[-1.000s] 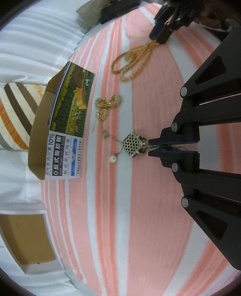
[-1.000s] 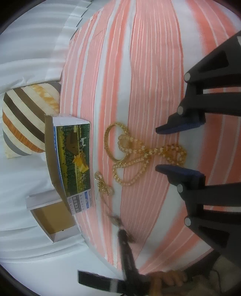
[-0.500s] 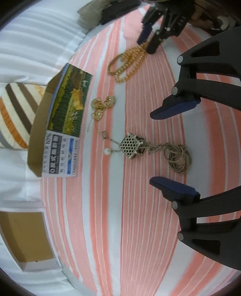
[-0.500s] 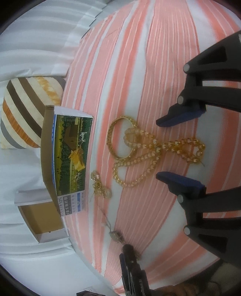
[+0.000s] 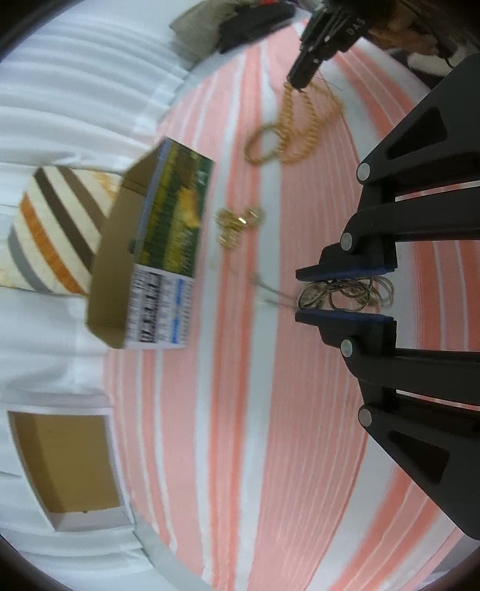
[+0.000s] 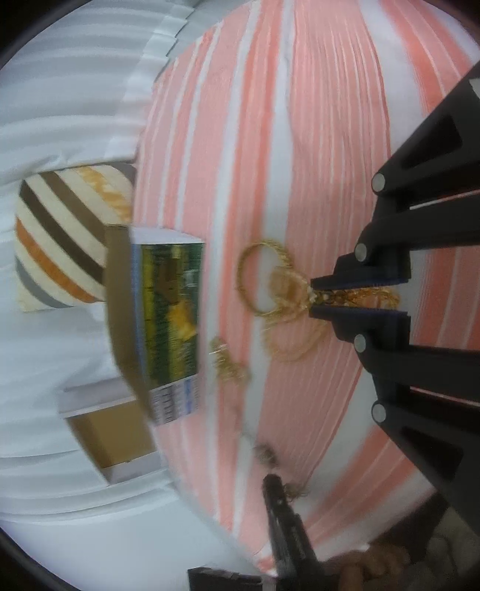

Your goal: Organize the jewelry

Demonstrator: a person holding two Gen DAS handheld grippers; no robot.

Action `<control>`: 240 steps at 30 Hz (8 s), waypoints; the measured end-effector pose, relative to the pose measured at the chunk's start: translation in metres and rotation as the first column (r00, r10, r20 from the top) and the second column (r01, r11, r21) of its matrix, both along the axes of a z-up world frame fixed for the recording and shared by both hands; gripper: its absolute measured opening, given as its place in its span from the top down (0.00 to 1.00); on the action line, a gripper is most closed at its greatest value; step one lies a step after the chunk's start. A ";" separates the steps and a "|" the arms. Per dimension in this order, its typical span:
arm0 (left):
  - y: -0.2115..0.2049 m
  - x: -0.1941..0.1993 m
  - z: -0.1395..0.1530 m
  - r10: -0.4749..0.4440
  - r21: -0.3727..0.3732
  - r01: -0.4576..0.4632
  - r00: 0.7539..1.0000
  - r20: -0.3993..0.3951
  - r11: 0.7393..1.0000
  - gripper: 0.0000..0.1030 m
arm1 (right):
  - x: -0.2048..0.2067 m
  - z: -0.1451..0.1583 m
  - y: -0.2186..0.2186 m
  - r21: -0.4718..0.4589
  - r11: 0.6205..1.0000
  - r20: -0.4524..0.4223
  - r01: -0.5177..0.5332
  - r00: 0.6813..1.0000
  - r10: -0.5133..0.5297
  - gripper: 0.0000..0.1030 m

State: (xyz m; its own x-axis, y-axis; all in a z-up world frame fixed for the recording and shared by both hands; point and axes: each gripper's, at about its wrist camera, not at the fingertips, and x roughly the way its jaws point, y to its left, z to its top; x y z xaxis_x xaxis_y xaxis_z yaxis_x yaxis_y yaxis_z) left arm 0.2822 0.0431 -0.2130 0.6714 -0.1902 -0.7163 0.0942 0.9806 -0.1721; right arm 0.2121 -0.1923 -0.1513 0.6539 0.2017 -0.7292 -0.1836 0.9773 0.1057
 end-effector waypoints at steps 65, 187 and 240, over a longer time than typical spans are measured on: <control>-0.008 0.041 0.138 -0.068 -0.051 0.073 0.993 0.091 0.996 0.68 | 0.034 0.140 0.006 0.118 0.989 0.222 -0.087 0.973 0.059 0.92; -0.108 0.128 -0.046 -0.121 0.159 0.137 0.987 -0.108 0.978 0.40 | 0.020 -0.024 -0.040 0.013 0.991 -0.014 0.136 0.991 -0.136 0.27; -0.008 0.008 -0.037 -0.068 -0.011 0.068 0.991 -0.113 0.998 0.28 | -0.007 -0.010 -0.006 -0.037 0.987 -0.005 -0.156 0.988 0.156 0.53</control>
